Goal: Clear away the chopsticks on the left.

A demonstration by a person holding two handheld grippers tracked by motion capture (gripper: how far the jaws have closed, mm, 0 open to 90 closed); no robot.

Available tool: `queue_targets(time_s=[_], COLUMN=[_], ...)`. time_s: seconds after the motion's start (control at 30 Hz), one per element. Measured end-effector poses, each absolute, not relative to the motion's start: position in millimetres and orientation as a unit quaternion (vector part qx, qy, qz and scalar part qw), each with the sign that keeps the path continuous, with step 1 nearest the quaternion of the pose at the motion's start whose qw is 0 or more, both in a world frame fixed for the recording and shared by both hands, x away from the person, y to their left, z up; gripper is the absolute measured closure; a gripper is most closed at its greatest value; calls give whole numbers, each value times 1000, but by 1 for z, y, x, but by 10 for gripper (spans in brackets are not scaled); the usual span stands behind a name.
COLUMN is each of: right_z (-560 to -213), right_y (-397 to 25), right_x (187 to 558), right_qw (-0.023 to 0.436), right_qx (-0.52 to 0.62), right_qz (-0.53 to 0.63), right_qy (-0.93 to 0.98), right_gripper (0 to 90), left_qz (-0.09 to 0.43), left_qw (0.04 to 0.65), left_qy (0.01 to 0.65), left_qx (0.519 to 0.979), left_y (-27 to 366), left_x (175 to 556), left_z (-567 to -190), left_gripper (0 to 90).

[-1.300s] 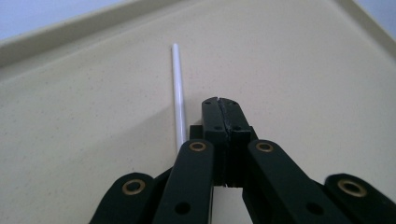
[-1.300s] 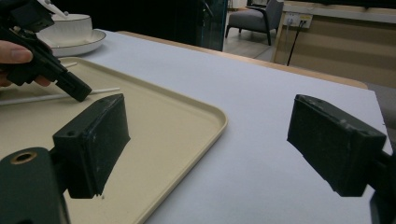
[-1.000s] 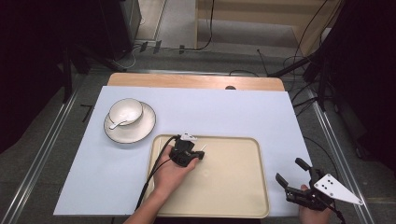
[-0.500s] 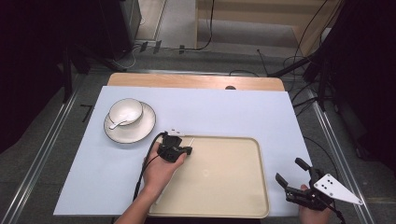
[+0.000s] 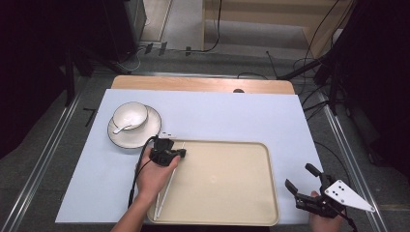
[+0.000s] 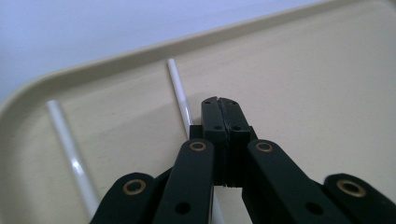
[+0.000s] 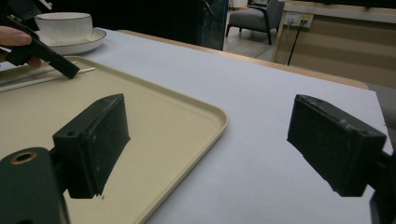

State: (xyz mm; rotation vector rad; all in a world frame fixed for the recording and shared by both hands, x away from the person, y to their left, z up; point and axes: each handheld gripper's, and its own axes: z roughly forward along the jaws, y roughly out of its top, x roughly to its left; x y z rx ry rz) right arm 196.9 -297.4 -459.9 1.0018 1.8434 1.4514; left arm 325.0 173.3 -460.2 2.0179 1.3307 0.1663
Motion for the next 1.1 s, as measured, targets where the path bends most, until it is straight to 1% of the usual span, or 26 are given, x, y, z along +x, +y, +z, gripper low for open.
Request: queue_targets(time_s=[0.1, 0.53, 0.73, 0.93, 1.1], right_z=[-460, -460, -457, -459, -459], right_y=[-297, -297, -295, -297, -297], right_x=[197, 196, 196, 195, 193], right_qw=[290, 290, 293, 290, 293], right_qx=[377, 376, 375, 378, 380], right_qz=[544, 544, 545, 544, 545], right_qy=[691, 692, 690, 690, 687], right_gripper=[131, 130, 130, 130, 130], left_qz=[67, 78, 88, 95, 93], left_qw=[353, 360, 366, 372, 366], left_qy=[520, 532, 524, 496, 490], left_qx=[775, 762, 764, 779, 785], left_y=[181, 192, 198, 206, 215], left_x=[325, 322, 317, 293, 266], left_z=[-460, -462, -458, -445, -446], left_gripper=[900, 900, 900, 900, 900])
